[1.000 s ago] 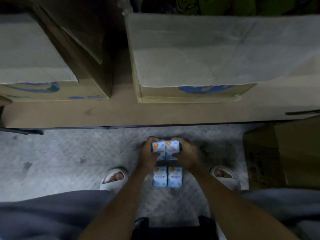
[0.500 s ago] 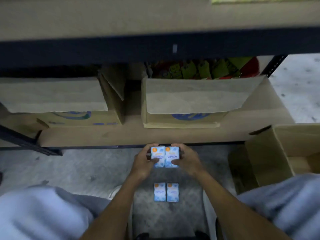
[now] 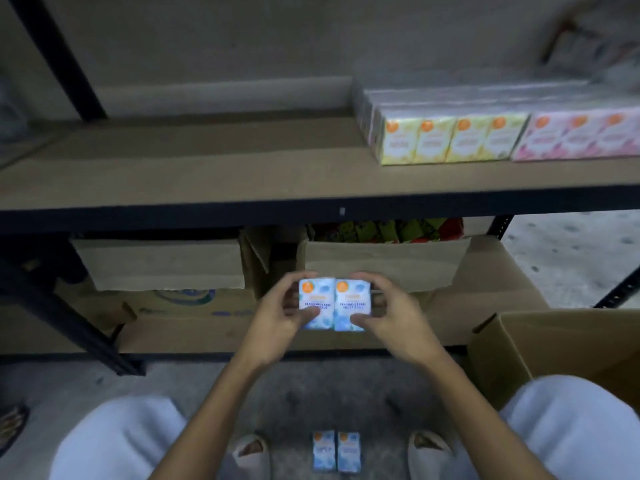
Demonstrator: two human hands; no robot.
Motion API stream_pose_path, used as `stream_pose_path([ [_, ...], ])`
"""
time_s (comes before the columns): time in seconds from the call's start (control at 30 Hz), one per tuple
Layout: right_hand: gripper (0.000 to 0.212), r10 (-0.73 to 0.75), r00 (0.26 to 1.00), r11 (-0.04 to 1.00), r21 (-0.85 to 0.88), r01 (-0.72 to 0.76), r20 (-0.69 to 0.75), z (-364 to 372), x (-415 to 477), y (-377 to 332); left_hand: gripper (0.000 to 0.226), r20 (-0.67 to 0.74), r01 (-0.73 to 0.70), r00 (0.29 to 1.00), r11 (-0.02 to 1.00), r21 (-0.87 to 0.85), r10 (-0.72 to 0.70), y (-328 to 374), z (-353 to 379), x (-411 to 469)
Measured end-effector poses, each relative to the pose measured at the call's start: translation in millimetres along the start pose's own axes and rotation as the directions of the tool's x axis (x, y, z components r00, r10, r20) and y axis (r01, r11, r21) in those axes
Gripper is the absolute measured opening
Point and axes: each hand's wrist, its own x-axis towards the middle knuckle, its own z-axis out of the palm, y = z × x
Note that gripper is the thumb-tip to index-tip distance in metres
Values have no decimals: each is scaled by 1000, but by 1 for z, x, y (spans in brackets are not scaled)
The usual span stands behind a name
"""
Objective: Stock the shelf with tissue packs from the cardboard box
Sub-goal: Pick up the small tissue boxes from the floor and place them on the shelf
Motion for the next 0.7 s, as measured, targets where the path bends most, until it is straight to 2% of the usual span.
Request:
stream_pose_path([
  [0.17, 59, -205, 975, 979, -37, 202, -88, -38, 2, -73, 51, -6, -221, 975, 975, 21, 221, 79, -17, 12],
  [0.27, 60, -232, 967, 973, -20, 232, -108, -54, 13, -105, 50, -31, -277, 960, 960, 41, 278, 113, -25, 26],
  [0.43, 64, -228, 970, 972, 30, 231, -83, -70, 46, -135, 50, -29, -256, 965, 956, 141, 262, 145, -35, 65],
  [0.7, 63, -207, 975, 978, -40, 205, -74, -69, 101, -138, 47, -65, -170, 979, 953, 250, 192, 144, -41, 116],
])
